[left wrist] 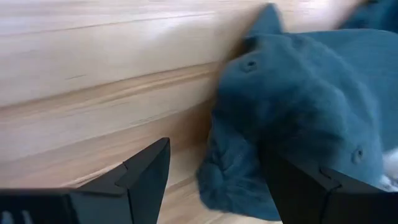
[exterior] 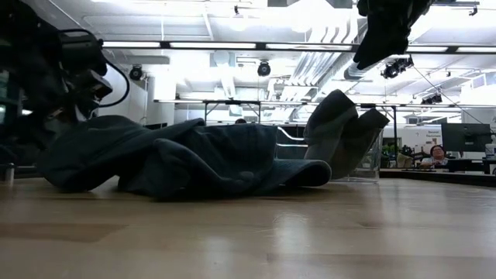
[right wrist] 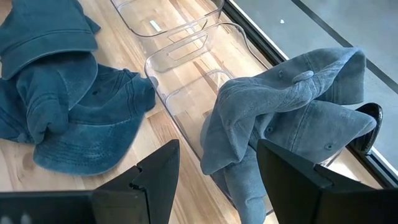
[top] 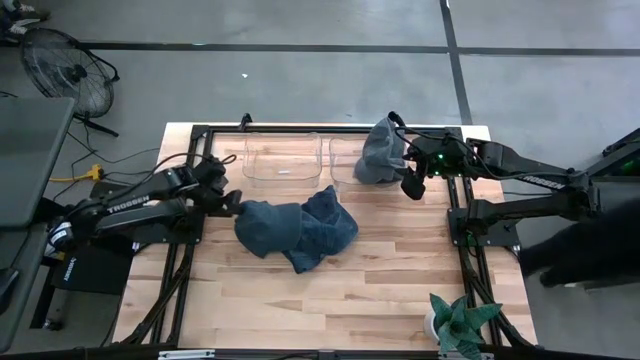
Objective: Pick & Place hat
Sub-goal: Put the left blue cap into the left transparent bin
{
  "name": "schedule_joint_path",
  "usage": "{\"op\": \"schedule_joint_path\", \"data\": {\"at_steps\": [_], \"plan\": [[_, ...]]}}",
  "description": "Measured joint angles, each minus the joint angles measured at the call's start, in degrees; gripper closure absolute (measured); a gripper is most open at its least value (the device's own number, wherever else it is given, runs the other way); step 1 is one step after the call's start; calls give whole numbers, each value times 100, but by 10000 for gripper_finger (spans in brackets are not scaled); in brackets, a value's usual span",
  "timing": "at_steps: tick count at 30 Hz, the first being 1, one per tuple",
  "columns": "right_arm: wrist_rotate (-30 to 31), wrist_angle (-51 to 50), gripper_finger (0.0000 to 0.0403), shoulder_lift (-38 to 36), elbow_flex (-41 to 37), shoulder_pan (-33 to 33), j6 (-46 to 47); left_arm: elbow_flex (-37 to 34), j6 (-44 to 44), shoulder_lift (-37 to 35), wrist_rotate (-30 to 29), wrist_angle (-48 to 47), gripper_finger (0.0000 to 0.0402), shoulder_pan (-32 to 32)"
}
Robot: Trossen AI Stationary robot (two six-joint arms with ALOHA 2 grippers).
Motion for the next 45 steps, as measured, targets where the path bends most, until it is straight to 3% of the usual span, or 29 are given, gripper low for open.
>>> {"op": "schedule_joint_path", "data": {"at_steps": [21,35,40,45], "plan": [[17,-4,194,0,1,0,-191,-306,-591,-1,1375,2071,158,1],[20,-4,194,0,-1,0,-257,-306,-910,-105,1678,2868,160,2],[20,-4,194,0,-1,-1,-257,-306,-907,-308,1642,2864,207,2],[20,-4,194,0,-1,-1,-295,-306,-905,-514,1618,2862,303,2]]}}
